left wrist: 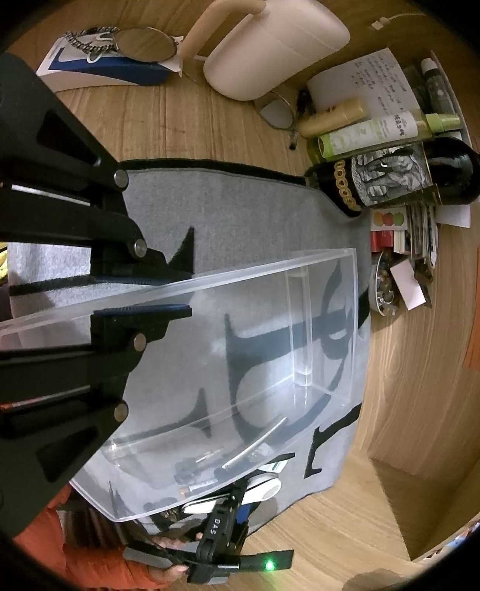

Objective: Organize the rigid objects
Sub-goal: 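Grasp the clear plastic box rim with the left tool while the right tool grasps the white massager, then carry the white massager into the clear box and open the right tool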

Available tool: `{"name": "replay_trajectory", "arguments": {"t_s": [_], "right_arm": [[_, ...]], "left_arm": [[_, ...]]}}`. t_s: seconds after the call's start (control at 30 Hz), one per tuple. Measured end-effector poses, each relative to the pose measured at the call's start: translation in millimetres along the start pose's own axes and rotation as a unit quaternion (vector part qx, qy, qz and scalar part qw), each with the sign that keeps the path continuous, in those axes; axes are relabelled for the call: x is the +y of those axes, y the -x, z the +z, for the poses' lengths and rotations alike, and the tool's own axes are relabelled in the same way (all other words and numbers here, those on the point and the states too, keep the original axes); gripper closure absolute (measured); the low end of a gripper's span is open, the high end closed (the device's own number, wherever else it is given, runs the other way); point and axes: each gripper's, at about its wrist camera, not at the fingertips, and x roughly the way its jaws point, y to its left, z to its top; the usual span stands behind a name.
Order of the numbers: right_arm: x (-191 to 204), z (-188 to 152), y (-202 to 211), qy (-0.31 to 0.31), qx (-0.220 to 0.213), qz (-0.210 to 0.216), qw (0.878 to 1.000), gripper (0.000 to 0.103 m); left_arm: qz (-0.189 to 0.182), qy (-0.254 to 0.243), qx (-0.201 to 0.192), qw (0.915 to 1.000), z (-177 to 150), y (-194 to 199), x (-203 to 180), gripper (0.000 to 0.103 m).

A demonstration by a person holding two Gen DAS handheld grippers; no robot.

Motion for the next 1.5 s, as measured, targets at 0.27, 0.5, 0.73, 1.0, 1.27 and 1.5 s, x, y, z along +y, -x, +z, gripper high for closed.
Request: {"name": "replay_trajectory", "arguments": {"t_s": [0.27,0.5,0.73,1.0,1.27,1.5], "right_arm": [[-0.4,3.9,0.7,0.004,-0.02,-0.015,1.0,0.072],[0.8,10.7,22.0,0.005,-0.055,-0.018,0.998,0.072],[14.2,24.8,60.9,0.02,-0.111,-0.01,0.994,0.072],[44.0,45.2,105.2,0.043,-0.178,0.015,0.983,0.072],[87.1,59.5,123.6,0.079,-0.211,0.054,0.973,0.072],[124.5,61.3,118.6,0.109,-0.205,0.096,0.968,0.072]], "left_arm": [[0.004,-0.001,-0.002,1.0,-0.6,0.8,-1.3,0.094],[0.007,-0.004,-0.004,1.0,-0.5,1.0,-1.1,0.094],[0.012,-0.005,-0.01,0.9999,-1.3,2.0,-1.6,0.094],[0.011,-0.007,-0.012,0.9998,-1.6,2.2,-2.2,0.094],[0.007,-0.008,-0.017,0.9998,-2.7,2.5,-2.0,0.094],[0.005,-0.008,-0.018,0.9998,-2.7,2.9,-1.9,0.094]]}}
